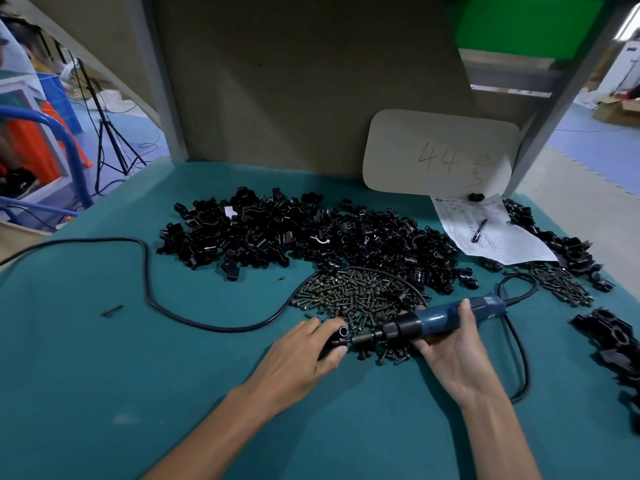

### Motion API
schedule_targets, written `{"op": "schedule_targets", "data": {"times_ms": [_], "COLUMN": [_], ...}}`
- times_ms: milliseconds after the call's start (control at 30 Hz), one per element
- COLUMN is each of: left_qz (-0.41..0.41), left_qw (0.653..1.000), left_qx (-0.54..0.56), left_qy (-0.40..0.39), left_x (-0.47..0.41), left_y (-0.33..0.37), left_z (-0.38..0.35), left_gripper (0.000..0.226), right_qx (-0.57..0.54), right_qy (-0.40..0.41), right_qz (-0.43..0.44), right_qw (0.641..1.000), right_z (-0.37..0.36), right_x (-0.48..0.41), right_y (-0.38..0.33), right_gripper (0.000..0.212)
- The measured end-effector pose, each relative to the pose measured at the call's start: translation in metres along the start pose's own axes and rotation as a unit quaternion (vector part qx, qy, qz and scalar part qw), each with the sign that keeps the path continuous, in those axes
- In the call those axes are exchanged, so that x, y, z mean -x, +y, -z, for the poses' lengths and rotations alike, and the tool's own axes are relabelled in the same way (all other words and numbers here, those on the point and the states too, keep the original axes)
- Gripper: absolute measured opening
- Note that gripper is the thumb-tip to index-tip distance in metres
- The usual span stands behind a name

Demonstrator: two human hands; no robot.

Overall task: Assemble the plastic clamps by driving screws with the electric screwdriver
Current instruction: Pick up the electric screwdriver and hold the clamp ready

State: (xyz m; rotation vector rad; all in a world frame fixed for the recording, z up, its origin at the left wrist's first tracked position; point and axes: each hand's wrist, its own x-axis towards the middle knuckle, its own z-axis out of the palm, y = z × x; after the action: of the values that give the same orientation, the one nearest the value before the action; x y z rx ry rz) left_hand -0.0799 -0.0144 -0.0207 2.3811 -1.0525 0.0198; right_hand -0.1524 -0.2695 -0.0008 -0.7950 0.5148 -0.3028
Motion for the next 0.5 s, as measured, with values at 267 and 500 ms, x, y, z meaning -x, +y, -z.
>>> {"op": "schedule_targets", "data": {"times_ms": [267,500], "left_qz": [0.014,0.015], "left_qw": [1.000,1.000], "left_qx": [0.017,0.006], "left_qy": [0.002,-0.003], "left_x": [-0.0002,0.0002], "left_y": [0.0000,0.0020], "left_z": [0.0002,0.0014], "left_gripper": [0.045,0.044], "right_qx": [-0.005,0.000], "right_qy": [-0.002,0.012], "right_qz": [0.007,0.020], "right_qw": [1.000,1.000], "right_z": [-0.0016,-0.0011], "right_x": [0.0018,0.0025], "right_y": [0.0012,0.0028], "right_gripper": [0.064,0.054]}}
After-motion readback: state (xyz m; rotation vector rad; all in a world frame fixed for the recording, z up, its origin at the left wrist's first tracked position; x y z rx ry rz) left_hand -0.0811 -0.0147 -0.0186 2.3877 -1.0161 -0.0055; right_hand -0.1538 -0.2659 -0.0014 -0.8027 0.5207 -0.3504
